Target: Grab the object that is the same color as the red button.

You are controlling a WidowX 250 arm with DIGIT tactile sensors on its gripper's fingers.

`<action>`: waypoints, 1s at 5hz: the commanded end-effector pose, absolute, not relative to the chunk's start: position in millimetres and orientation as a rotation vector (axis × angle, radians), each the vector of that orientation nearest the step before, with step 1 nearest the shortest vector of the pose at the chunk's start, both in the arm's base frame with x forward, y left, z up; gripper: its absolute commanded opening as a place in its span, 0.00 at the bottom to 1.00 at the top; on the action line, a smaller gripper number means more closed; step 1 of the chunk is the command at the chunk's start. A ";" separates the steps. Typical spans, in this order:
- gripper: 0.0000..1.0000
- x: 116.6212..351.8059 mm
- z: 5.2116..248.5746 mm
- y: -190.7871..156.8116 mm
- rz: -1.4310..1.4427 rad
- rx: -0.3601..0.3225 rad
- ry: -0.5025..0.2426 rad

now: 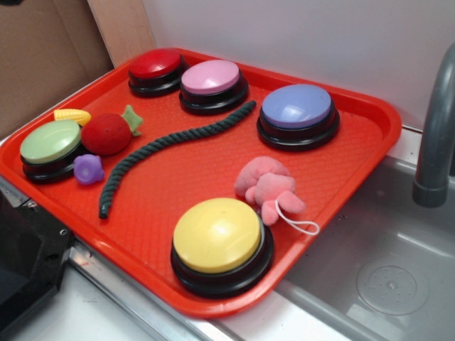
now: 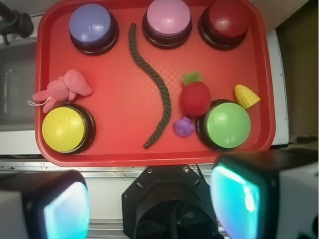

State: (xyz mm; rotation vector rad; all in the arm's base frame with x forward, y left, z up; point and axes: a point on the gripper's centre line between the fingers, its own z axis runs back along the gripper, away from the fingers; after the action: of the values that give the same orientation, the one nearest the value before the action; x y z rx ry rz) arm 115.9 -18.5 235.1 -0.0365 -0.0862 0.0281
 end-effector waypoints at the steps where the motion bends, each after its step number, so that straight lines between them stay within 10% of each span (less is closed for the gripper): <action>1: 1.00 115.9 235.1 -18.5 0.028 -0.037 -0.086; 5: 1.00 159.9 138.2 34.9 -0.164 0.138 -0.245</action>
State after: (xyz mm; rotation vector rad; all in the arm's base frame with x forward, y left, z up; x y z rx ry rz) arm 155.2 31.2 128.7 0.1201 -0.2139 -0.1673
